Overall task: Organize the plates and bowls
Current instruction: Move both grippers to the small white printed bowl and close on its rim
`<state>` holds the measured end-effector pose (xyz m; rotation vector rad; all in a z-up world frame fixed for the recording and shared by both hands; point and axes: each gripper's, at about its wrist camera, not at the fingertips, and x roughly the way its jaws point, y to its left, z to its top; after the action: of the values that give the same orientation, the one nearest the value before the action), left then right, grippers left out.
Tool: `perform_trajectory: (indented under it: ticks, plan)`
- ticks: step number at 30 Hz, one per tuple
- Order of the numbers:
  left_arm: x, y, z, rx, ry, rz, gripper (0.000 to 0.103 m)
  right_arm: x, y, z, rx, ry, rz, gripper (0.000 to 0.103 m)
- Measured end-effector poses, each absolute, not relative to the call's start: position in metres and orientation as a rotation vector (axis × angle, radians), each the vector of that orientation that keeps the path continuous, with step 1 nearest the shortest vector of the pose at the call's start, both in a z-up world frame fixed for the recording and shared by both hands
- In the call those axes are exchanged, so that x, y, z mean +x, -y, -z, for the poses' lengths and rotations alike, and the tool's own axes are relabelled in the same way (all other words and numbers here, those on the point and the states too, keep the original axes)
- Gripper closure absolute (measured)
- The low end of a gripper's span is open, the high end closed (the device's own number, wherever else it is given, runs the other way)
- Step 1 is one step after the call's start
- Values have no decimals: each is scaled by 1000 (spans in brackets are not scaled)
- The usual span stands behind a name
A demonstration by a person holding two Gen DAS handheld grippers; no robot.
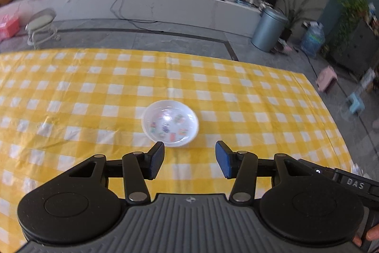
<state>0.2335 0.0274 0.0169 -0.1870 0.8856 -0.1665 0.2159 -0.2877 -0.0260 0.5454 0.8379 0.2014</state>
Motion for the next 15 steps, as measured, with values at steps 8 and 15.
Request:
perform_trajectory:
  ticks: [8,15]
  plan:
    - [249,-61,16,-294,-873,138,46,255,255,39,557,-853,-249,54]
    - [274,-90,43,-451,-918,97,51,290,225,56,586,-910,-320,61]
